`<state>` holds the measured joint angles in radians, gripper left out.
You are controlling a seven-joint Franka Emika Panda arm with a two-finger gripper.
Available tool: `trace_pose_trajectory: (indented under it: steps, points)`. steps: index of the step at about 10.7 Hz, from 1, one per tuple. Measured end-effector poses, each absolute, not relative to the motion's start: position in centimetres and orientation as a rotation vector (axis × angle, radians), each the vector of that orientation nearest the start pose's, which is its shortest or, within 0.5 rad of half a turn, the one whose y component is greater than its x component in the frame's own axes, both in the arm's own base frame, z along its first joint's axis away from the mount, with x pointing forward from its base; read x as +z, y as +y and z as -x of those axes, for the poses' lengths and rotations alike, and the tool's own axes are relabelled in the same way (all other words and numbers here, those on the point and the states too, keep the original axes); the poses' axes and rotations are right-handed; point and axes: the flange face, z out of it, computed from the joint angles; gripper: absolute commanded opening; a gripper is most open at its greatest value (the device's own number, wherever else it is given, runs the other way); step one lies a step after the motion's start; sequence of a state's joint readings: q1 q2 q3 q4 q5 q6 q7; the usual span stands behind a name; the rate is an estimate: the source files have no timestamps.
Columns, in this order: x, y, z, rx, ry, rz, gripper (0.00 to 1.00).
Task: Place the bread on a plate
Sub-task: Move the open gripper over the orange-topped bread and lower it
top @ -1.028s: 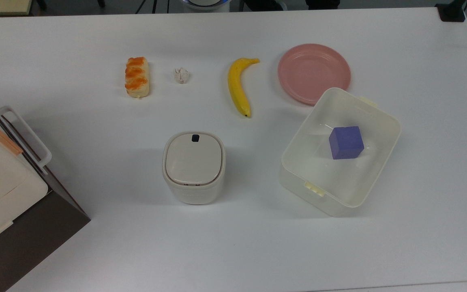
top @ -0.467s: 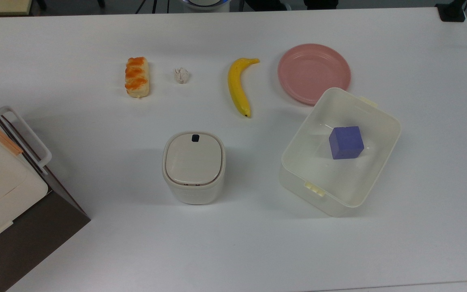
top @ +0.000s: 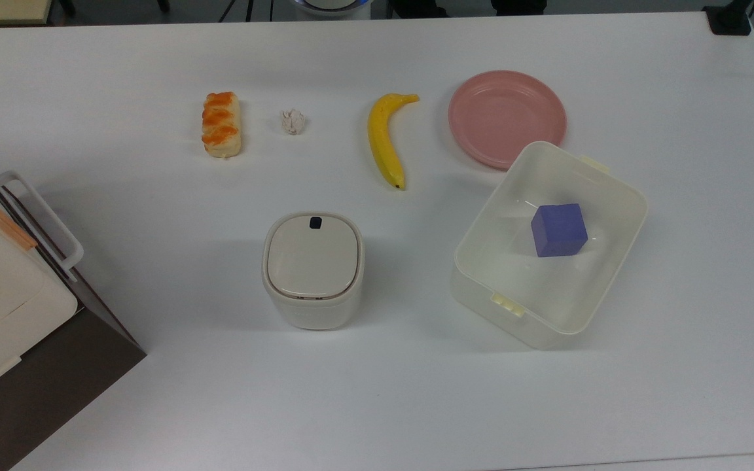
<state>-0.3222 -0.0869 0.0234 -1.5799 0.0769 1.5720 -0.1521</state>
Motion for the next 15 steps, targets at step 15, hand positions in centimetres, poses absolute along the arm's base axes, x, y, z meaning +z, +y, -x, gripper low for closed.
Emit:
trace_pose_trajectory:
  steps: [15]
  points:
    - [48.1, -16.3, -50.6, 0.406, -0.049, 3.243, 1.0]
